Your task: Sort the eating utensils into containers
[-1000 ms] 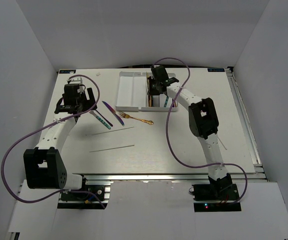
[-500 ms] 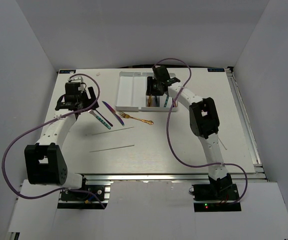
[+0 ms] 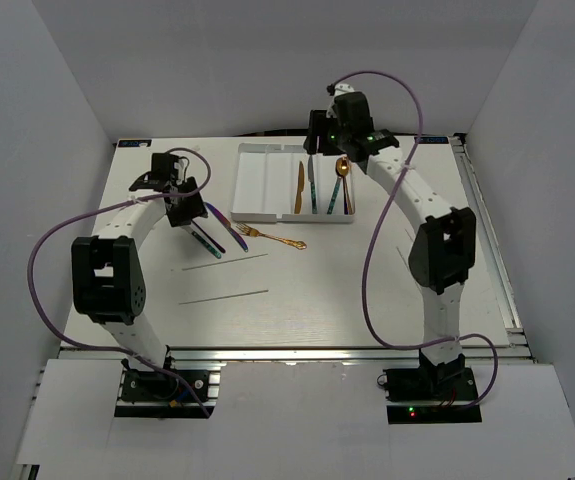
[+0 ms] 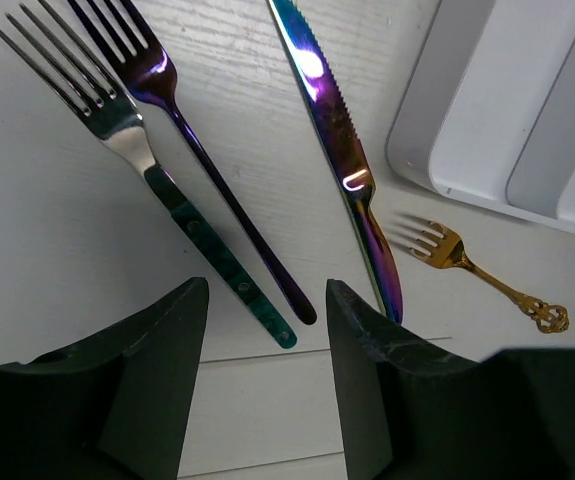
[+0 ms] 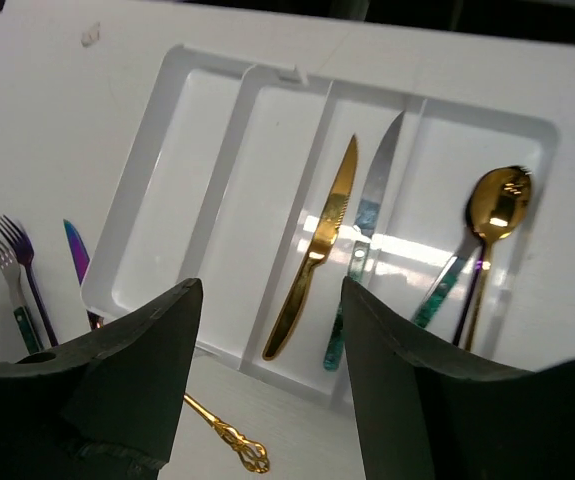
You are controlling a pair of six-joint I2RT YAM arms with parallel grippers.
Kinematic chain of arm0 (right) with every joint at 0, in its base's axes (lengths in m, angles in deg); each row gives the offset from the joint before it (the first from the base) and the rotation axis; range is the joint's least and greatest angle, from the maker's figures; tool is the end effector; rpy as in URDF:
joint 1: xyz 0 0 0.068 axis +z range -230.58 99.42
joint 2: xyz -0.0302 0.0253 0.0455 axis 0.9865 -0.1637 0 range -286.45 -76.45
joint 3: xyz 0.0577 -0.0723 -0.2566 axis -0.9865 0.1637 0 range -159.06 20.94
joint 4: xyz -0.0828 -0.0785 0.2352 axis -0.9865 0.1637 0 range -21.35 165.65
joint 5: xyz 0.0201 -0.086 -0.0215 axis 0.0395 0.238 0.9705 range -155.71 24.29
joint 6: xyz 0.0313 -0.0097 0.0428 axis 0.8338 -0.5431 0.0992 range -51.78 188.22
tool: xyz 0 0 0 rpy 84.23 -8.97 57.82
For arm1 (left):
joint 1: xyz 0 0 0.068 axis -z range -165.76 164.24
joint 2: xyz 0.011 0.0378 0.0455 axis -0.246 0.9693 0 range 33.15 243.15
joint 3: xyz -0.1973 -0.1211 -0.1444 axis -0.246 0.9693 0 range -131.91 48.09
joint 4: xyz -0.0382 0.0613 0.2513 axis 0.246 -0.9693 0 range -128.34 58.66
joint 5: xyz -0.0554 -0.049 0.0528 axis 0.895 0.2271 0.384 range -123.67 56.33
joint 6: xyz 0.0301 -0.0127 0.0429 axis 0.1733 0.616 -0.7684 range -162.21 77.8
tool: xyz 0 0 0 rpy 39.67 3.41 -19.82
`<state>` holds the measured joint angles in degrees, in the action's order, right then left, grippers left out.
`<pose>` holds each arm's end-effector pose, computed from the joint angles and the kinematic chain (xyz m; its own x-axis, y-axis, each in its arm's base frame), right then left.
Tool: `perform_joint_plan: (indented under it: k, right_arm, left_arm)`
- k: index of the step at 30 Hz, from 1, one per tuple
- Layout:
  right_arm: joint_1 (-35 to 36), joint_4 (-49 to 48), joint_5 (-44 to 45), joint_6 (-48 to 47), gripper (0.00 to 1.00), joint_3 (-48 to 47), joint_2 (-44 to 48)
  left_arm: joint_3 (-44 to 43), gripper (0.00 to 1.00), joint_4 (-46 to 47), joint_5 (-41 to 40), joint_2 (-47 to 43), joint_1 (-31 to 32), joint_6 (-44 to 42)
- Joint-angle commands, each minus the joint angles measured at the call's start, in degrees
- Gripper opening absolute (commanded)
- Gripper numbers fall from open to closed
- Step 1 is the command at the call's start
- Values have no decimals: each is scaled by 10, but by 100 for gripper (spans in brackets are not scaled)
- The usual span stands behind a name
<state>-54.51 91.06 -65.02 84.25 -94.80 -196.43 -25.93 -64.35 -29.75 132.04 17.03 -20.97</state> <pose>0.4480 0.2188 0.3348 -0.5058 0.0599 -0.8605 -0.3019 0.9222 0.2417 0.3658 -0.0202 0.2329 -0.8192 -0.3219 -0.4746 -0.2272 0.9421 -0.2467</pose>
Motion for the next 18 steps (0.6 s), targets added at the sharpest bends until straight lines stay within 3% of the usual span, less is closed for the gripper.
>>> perform_joint_plan:
  k: [1, 6, 18]
  right_arm:
    - [-24, -4, 30, -26, 64, 40, 44]
    - [-50, -3, 42, -37, 65, 89, 86]
    - [-94, 1, 59, -50, 66, 146, 129]
  left_arm:
    - [-31, 61, -21, 11, 3, 16, 32]
    - [-50, 55, -21, -5, 27, 46, 46]
    - [-67, 54, -41, -146, 74, 134, 120]
